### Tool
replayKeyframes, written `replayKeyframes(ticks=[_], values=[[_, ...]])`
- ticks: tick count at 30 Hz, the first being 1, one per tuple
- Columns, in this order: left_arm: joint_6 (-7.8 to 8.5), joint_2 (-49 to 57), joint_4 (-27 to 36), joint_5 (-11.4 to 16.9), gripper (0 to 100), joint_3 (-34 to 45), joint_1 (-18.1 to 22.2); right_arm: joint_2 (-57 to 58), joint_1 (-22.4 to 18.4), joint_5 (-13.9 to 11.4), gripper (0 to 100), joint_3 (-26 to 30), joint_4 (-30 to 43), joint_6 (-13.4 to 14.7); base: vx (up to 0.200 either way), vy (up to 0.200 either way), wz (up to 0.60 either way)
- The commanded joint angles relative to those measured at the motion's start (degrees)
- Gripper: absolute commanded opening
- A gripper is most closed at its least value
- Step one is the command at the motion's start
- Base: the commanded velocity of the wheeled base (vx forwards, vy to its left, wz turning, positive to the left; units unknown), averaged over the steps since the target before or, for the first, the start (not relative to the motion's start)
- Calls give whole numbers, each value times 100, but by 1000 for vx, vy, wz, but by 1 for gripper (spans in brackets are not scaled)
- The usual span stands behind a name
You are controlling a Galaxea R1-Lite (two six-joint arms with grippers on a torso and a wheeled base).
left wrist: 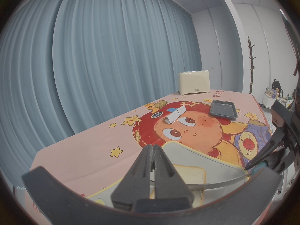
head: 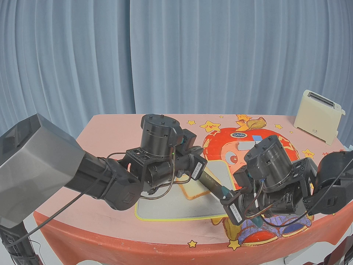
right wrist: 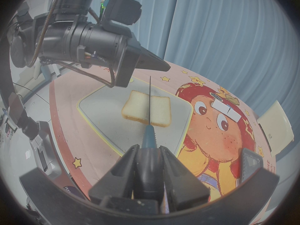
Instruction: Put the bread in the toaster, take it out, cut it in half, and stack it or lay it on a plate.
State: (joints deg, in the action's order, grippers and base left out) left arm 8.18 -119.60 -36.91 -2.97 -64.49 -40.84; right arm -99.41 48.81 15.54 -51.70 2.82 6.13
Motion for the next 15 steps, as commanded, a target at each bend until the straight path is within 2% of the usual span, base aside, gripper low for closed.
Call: replayKeyframes(ticks=[1, 9, 13, 15], values=[[-1, 86, -18, -1, 0, 112, -47, -8, -21, -16, 0, -7, 0, 11, 0, 0, 0], [-1, 60, -18, -1, 0, 86, -126, -148, -161, -34, 0, -121, 0, 11, 0, 0, 0], [-1, 42, -18, -1, 0, 86, -126, -166, -240, -227, 0, -121, 0, 11, 0, 0, 0], [-1, 42, -18, -1, 0, 77, -126, -157, -240, -236, 0, -121, 0, 11, 0, 0, 0]])
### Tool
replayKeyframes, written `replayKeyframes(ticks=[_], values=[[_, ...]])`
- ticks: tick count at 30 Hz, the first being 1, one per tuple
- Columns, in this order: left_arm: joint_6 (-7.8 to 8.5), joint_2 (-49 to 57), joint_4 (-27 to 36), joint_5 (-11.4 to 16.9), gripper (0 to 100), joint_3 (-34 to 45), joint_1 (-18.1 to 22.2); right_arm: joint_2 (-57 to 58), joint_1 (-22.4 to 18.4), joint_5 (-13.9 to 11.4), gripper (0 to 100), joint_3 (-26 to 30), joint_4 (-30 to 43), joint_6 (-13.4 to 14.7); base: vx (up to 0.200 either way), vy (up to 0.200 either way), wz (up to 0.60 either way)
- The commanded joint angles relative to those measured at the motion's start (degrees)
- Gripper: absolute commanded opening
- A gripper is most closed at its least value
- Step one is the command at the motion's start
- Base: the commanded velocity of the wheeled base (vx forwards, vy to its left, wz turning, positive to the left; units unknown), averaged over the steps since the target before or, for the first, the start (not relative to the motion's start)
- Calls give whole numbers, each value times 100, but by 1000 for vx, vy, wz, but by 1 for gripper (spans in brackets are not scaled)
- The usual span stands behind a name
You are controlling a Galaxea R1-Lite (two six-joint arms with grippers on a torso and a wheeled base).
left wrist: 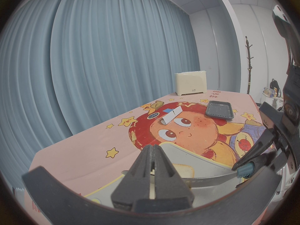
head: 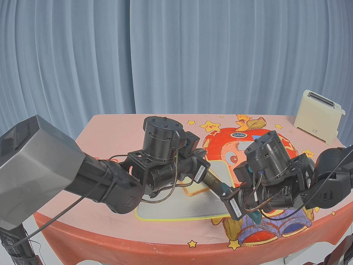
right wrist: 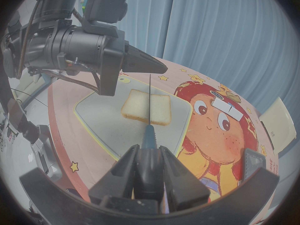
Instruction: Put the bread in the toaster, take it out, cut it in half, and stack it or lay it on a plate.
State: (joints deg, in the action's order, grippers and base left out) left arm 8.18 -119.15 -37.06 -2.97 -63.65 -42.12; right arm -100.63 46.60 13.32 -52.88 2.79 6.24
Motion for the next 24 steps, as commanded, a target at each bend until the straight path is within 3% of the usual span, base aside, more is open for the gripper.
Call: replayKeyframes(ticks=[1, 24], values=[[-1, -12, -3, -1, 0, -16, 2, -27, -20, -14, 0, -3, 2, 0, 0, 0, 0], [-1, -214, -3, 7, 0, -122, 19, -18, -20, -23, 0, 6, 2, 0, 0, 0, 0]])
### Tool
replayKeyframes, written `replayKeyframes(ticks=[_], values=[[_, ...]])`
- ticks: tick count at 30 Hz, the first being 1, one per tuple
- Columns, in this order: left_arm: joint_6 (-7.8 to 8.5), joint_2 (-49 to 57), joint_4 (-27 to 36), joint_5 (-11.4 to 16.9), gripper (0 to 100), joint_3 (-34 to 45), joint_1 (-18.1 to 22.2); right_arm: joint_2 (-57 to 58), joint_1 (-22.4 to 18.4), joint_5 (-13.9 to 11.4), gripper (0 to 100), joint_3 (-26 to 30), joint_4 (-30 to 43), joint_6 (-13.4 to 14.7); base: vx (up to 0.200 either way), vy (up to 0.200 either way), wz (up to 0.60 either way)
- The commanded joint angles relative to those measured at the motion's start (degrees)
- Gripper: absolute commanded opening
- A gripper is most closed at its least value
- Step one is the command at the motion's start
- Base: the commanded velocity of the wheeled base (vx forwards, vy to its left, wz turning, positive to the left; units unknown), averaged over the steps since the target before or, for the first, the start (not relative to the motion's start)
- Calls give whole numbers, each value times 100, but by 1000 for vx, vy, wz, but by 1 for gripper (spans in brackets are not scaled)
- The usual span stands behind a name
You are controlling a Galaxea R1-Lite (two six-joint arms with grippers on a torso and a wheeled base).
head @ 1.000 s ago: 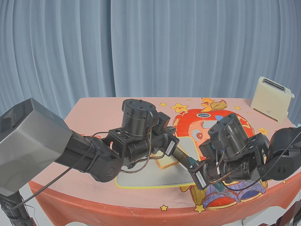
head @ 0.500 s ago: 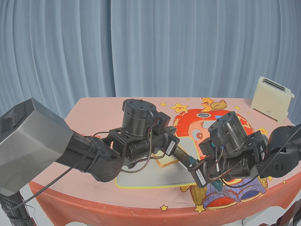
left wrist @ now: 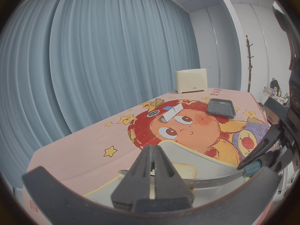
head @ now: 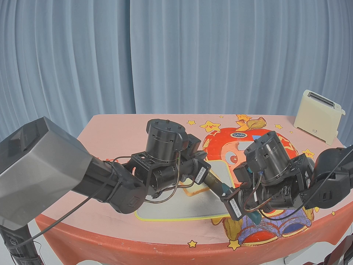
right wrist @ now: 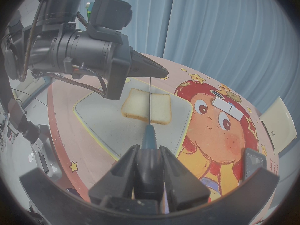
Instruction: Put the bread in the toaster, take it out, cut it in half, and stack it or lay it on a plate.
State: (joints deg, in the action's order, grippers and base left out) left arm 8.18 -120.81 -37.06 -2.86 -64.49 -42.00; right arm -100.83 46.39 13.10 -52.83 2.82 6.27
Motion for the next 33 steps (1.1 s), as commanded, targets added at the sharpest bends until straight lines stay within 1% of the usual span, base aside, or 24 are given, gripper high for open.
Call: replayKeyframes(ticks=[1, 3, 22, 29, 33], values=[[-1, -48, -3, -4, 0, -38, 7, 2, 2, -1, 0, 1, 0, -3, 0, 0, 0], [-1, -197, -3, -4, 0, -90, -2, 2, 2, -1, 0, 1, 0, 6, 0, 0, 0], [-1, -426, -12, -12, 0, -204, 25, 11, 2, -1, 0, 19, 0, 6, 0, 0, 0], [61, -294, -12, -12, 0, -292, 42, 2, -7, -1, 0, 1, 0, 6, 0, 0, 0], [-45, 84, -3, 5, 0, -213, 42, -16, -42, -1, 0, 1, 0, 6, 0, 0, 0]])
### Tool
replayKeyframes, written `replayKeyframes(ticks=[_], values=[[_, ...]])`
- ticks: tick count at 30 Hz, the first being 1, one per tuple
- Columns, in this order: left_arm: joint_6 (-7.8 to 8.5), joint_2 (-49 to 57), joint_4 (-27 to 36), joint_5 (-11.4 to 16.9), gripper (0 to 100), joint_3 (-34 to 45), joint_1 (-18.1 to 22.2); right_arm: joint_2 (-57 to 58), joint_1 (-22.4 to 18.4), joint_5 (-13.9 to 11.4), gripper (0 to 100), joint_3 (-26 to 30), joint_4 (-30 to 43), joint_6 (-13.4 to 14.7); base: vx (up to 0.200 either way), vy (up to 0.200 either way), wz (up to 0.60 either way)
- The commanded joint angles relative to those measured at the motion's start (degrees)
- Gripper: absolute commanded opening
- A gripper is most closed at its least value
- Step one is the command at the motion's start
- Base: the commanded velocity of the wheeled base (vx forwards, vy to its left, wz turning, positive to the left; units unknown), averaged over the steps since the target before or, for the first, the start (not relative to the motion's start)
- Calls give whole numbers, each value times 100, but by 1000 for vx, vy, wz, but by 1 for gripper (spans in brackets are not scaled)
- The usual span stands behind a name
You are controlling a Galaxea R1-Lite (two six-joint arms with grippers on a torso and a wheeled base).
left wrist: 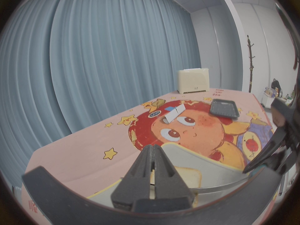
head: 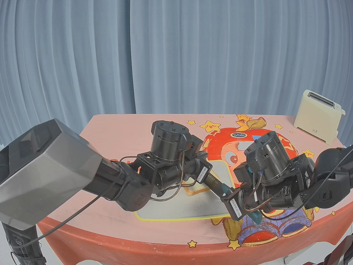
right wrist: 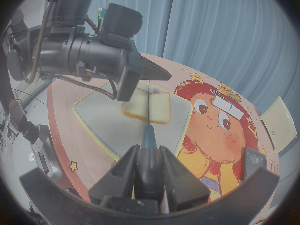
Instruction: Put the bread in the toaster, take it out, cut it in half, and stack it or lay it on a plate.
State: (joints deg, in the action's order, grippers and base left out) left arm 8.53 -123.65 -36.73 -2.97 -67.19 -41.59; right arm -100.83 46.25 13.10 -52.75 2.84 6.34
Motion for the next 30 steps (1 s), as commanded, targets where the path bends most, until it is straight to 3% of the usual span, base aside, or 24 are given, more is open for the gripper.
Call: replayKeyframes(ticks=[1, 5, 8, 14, 16, 17, 18, 20, 22, 24, 30], values=[[-106, 403, -36, 16, 0, 84, 2, -25, -28, -1, 0, -7, -3, -1, 0, 0, 0], [-440, 719, -229, 78, 0, 470, 64, -25, -28, -1, 0, 19, -3, -1, 0, 0, 0], [-581, 834, -722, 122, 0, 831, 116, -16, -28, -1, 0, 19, -3, -1, 0, 0, 0], [-581, 825, -1864, 746, 0, 1622, 371, -16, -11, -1, 0, 28, -3, -1, 0, 0, 0], [-581, 816, -2137, 974, 0, 1710, 530, 2, -2, -1, 0, 28, -3, -1, 0, 0, 0], [-546, 799, -2286, 1247, 0, 1762, 670, 19, 7, -1, 0, 28, -3, -1, 0, 0, 0], [-546, 790, -2295, 1282, 0, 1771, 679, 19, 7, -1, 0, 28, -3, -1, 0, 0, 0], [-528, 772, -2638, 2187, 0, 1973, 767, 28, 24, -1, 0, 45, -3, -1, 0, 0, 0], [-563, 728, -2910, 2583, 0, 2088, 776, 28, 33, -1, 0, 54, -3, -1, 0, 0, 0], [-563, 588, -3059, 2776, 0, 2123, 784, 28, 33, -1, 0, 54, -3, -1, 0, 0, 0], [-563, 113, -3578, 2846, 0, 2052, 951, 2, 51, -1, 0, 54, -3, 8, 0, 0, 0]])
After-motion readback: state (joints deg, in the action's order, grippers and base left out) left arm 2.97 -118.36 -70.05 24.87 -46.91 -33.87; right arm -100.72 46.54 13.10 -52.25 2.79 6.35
